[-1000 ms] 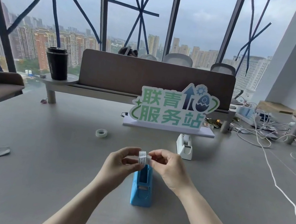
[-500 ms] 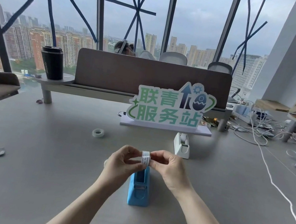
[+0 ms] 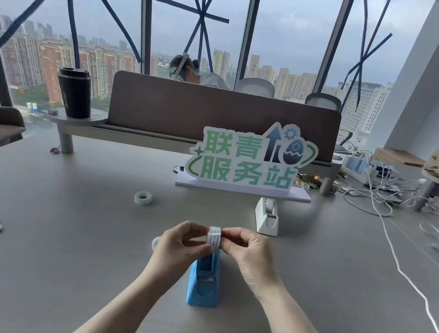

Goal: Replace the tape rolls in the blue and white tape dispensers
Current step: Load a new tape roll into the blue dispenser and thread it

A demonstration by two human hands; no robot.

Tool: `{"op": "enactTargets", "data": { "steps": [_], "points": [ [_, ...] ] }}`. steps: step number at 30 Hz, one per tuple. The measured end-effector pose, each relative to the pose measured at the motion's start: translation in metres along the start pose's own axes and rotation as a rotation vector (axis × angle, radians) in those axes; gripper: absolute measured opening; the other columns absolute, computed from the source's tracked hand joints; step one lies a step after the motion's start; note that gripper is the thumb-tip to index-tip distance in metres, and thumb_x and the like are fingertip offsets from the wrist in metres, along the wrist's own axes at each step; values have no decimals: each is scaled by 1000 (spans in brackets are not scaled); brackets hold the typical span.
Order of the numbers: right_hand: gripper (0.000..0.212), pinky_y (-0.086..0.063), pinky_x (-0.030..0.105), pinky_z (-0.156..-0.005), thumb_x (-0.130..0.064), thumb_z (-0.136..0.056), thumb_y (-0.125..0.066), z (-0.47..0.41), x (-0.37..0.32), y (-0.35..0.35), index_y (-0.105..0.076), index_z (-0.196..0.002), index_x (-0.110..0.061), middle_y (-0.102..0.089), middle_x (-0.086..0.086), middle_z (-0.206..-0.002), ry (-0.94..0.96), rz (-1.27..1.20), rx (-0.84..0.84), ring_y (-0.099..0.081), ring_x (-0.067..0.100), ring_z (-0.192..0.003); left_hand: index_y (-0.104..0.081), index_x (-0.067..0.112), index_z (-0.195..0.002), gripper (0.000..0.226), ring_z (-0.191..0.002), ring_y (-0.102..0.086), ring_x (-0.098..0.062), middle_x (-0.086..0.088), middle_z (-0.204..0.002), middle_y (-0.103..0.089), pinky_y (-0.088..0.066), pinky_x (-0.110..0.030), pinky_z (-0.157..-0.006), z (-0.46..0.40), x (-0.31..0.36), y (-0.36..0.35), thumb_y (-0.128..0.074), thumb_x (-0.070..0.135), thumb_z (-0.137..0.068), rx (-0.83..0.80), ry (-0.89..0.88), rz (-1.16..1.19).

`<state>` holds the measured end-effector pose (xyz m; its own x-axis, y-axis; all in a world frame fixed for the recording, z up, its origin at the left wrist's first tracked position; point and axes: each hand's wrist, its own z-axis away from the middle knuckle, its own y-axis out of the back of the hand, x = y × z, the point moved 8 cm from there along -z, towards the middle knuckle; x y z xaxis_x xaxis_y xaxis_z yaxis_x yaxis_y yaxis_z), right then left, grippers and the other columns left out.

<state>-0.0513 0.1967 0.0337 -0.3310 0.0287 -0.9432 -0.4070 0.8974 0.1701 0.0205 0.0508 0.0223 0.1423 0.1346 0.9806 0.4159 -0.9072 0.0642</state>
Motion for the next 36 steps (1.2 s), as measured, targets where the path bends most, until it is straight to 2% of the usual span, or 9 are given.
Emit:
{"op": "enactTargets", "data": {
  "steps": [4, 12, 15, 21, 27, 30, 36],
  "points": [
    [19, -57, 30, -83, 1, -88, -62, 3, 4, -1, -77, -97, -8, -77, 9, -93, -54, -161, -12, -73, 25, -92, -73, 11, -96, 29, -88, -74, -17, -3, -90, -78, -59, -24, -76, 3, 3, -2, -82, 7, -69, -2, -6, 33],
    [22, -56, 31, -89, -2, -89, -61, 9, 3, -5, -74, -107, -8, -77, 6, -100, -26, -105, -71, -71, 20, -98, -74, 12, -98, 26, -87, -74, -12, 1, -92, -78, -57, -18, -72, 7, 2, -2, -80, 10, -73, 24, -3, -8],
    [24, -55, 25, -85, -4, -86, -67, 10, -1, -5, -73, -108, -11, -77, 2, -100, 6, -25, -69, -71, 13, -95, -74, 12, -101, 27, -85, -74, -10, 2, -91, -78, -57, -17, -69, 8, 1, 0, -80, 13, -75, 42, -5, -79],
    [26, -56, 26, -87, -10, -82, -74, 12, 1, -6, -74, -106, -18, -77, -4, -97, 14, 62, -56, -71, 9, -92, -74, 21, -105, 29, -85, -72, -2, 6, -94, -77, -55, -11, -69, 12, 5, 2, -79, 18, -76, 42, -39, -217],
    [25, -57, 31, -85, -16, -78, -78, 15, 5, -6, -75, -103, -20, -77, -5, -92, 5, 121, -40, -72, 11, -87, -73, 37, -93, 23, -78, -67, 6, 18, -82, -71, -50, -5, -65, 20, 14, 4, -78, 22, -77, 24, -100, -386],
    [26, -57, 31, -81, -22, -77, -80, 17, 10, -6, -75, -103, -22, -76, -6, -90, -16, 179, -29, -70, 12, -82, -75, 33, -97, 23, -75, -64, 4, 19, -81, -68, -46, -4, -63, 22, 12, 4, -78, 23, -76, 27, -128, -470],
    [28, -52, 19, -71, -33, -76, -79, 9, 8, -7, -75, -103, -26, -74, -12, -90, 16, 323, -9, -61, 0, -71, -74, 31, -101, 25, -81, -63, 1, 16, -90, -71, -43, -9, -66, 15, 12, 7, -77, 29, -77, 61, -138, -529]
  ]
}}
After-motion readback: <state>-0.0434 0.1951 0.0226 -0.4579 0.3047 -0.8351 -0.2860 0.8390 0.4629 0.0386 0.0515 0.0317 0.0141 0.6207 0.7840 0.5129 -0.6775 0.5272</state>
